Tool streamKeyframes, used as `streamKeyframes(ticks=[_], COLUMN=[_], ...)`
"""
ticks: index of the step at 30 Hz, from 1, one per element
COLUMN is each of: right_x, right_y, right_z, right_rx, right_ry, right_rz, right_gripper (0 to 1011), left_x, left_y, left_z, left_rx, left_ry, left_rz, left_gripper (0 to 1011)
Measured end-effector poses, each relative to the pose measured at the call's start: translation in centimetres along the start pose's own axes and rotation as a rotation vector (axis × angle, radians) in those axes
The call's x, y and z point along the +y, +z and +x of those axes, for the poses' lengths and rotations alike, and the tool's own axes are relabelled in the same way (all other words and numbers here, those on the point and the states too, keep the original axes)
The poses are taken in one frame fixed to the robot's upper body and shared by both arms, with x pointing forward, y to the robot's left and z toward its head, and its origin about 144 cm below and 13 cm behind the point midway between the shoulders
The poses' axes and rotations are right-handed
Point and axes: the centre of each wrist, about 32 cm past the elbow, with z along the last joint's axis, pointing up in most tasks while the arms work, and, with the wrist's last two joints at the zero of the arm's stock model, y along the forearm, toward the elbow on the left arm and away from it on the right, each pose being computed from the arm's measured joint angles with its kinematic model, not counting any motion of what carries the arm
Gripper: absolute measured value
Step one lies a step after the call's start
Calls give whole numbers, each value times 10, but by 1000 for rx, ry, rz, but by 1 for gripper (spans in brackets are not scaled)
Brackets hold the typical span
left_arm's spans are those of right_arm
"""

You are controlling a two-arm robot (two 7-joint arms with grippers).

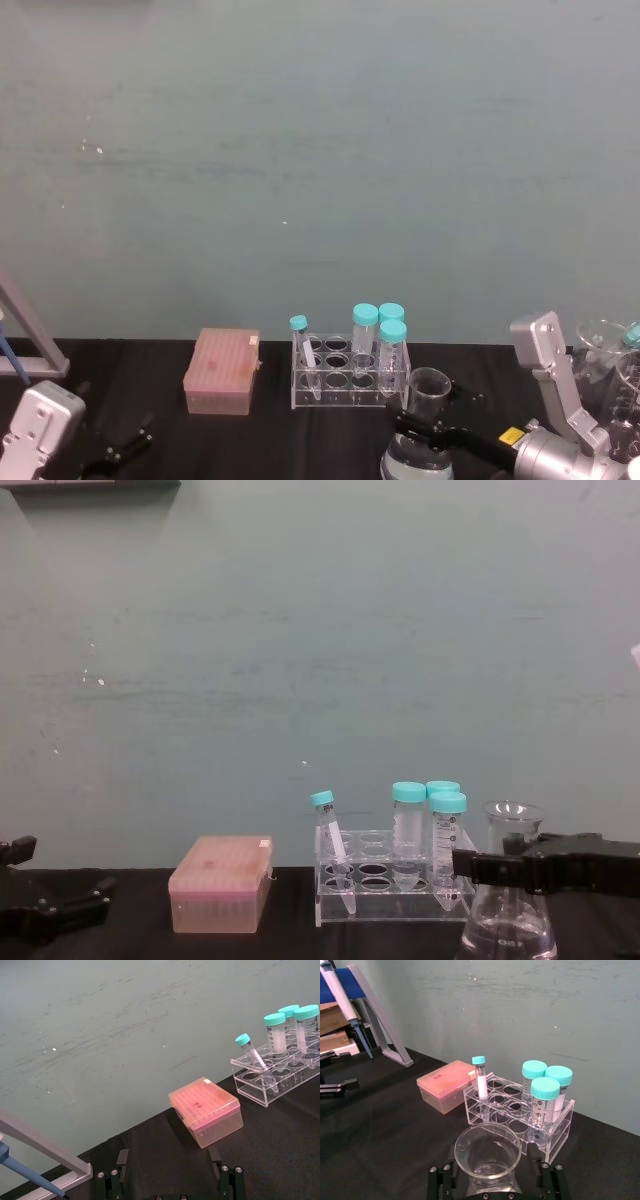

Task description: Pick up the beaker with the right gripper, shake it three times, and then put it down.

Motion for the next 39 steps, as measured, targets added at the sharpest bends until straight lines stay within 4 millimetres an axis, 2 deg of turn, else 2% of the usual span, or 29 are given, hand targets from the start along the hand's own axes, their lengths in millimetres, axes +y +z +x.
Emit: streamKeyframes(ticks=[1, 2, 4, 5, 7, 21, 34, 39], right_x=[0, 0, 0, 0, 0, -6, -16, -18], right_y=[0, 0, 0, 0, 0, 2, 11, 13], right_z=[0, 0, 0, 0, 0, 0, 4, 7], right_rx=[0, 0, 0, 0, 0, -2, -15, 11], right_ry=[0, 0, 0, 0, 0, 17, 11, 37], right_rz=[0, 0, 1, 1, 1, 41, 97, 172], right_gripper=[846, 846, 929, 929, 1002, 1000, 1000, 1000], left_x=[0, 0, 0, 0, 0, 0, 0, 0], left_y=[0, 0, 0, 0, 0, 0, 0, 0], left_z=[0, 0, 0, 0, 0, 0, 0, 0], left_rx=[0, 0, 0, 0, 0, 0, 0, 0], left_ry=[0, 0, 0, 0, 0, 0, 0, 0], left_rz=[0, 0, 0, 0, 0, 0, 0, 0], left_gripper=[1000, 1000, 1000, 1000, 1000, 1000, 1000, 1000])
